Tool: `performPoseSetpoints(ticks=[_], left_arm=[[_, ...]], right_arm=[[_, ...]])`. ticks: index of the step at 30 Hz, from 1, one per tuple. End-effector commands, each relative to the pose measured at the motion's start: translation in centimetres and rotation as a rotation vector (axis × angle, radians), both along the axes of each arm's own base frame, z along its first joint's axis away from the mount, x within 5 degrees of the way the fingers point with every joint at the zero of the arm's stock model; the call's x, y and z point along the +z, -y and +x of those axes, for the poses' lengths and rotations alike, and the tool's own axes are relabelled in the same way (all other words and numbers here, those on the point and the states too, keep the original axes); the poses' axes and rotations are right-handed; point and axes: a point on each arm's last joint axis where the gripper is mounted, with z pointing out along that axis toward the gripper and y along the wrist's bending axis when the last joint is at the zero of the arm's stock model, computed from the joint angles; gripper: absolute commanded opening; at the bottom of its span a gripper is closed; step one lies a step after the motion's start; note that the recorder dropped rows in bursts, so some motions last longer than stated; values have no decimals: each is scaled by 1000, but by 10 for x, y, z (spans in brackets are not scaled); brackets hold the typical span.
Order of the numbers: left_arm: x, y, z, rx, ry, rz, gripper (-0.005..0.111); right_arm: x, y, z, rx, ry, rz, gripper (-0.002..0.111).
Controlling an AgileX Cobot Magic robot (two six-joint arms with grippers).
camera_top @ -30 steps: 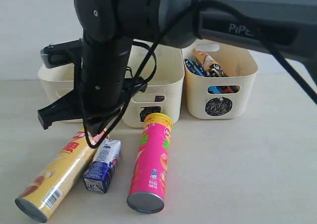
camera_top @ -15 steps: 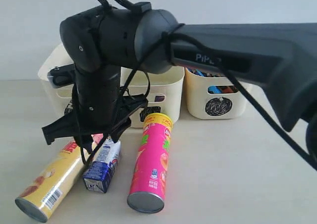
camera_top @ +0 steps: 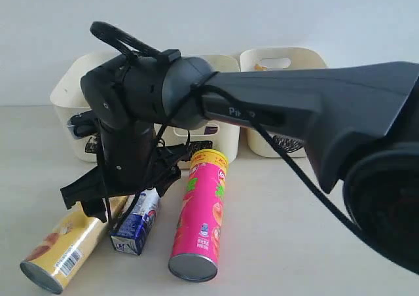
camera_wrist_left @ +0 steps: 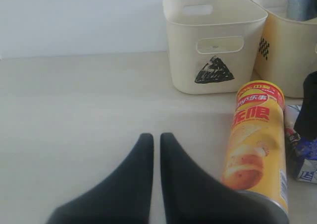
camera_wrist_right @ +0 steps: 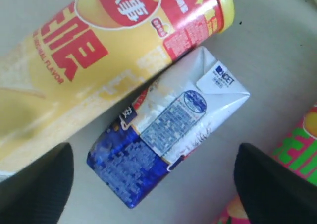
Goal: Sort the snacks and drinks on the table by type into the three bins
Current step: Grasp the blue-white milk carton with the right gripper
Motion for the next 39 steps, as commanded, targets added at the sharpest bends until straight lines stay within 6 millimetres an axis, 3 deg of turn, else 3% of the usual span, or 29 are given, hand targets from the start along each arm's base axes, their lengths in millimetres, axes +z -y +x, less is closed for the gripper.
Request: performPoseSetpoints(ticks=[1,20,31,33,39], left_arm=[[2,0,0,3,19,-7,4],[2,0,0,3,19,-7,4],[2,0,0,3,19,-7,4],[2,0,0,3,19,-7,4],[2,0,0,3,19,-7,4]], right_arm=[[-8,-3,4,8,18,-4,79],[-53,-1,13,0,25,-123,79],[-53,-4,15,-17,39,-90,79],[-53,-4,15,-17,39,-90,74],[-54,-3,14,-18,34,-97,41]])
